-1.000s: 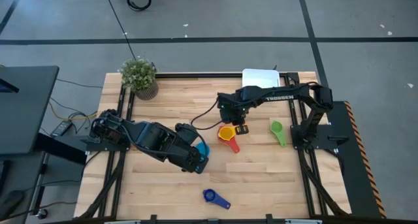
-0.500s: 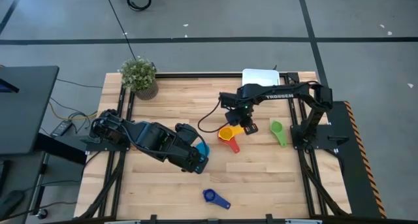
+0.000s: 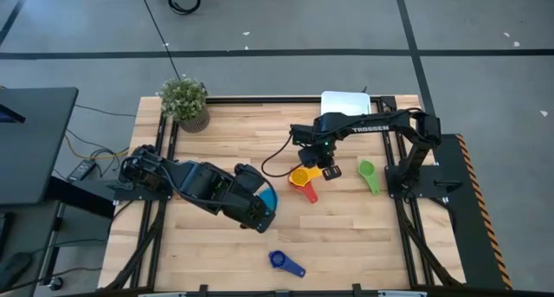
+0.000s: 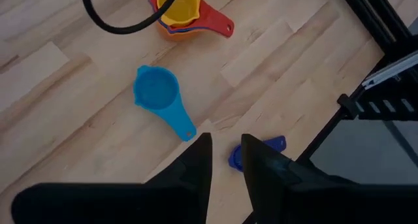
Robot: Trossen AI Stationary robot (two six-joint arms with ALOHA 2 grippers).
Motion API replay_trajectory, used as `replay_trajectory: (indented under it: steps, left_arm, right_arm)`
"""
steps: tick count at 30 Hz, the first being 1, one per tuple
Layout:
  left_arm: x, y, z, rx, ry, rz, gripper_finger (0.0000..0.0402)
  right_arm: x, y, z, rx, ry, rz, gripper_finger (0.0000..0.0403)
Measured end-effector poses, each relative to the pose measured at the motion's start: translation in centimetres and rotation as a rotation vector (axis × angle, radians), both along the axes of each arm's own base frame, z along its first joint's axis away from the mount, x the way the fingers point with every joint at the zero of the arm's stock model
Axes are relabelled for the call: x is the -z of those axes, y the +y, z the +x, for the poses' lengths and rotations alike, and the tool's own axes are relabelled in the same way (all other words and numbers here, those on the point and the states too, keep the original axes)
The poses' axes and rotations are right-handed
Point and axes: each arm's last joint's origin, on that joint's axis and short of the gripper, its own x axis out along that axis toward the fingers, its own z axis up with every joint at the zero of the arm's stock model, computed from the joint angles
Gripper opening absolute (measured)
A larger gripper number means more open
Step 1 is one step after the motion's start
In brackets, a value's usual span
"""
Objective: Nest measuring cups in basket
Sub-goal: Remove the yellow measuring cup from the red measuring cup
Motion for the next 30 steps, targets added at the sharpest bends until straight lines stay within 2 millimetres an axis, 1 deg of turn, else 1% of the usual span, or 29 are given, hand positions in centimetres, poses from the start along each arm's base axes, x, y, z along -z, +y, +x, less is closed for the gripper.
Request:
replay_trajectory:
  steps: [3, 6, 8, 15, 21, 25, 30]
  left_arm:
    - [0.0, 0.0, 0.0, 0.036, 0.005, 0.020, 0.0089]
    - [0.0, 0.0, 0.0, 0.066, 0.007, 0.037, 0.0089]
    - [0.0, 0.0, 0.0, 0.082, 0.009, 0.046, 0.0089]
    - [0.0, 0.0, 0.0, 0.088, 0.010, 0.050, 0.0089]
    - [0.0, 0.0, 0.0, 0.083, 0.009, 0.047, 0.0089]
    - [0.0, 0.0, 0.0, 0.083, 0.009, 0.047, 0.0089]
    - [0.0, 0.0, 0.0, 0.082, 0.009, 0.046, 0.0089]
  right_arm:
    - [0.0, 0.0, 0.0, 0.040, 0.004, 0.005, 0.0014]
    - [0.0, 0.0, 0.1, 0.045, -0.003, 0.003, 0.0007]
    - [0.0, 0.0, 0.1, 0.045, -0.003, -0.001, 0.0020]
    - [0.0, 0.0, 0.6, 0.040, -0.059, -0.008, 0.0111]
    - [-0.1, 0.0, 1.1, 0.038, -0.101, -0.014, 0.0173]
    - [0.0, 0.1, 0.6, 0.044, -0.051, -0.003, 0.0192]
    - [0.6, 0.3, 0.3, 0.125, -0.024, 0.040, 0.0193]
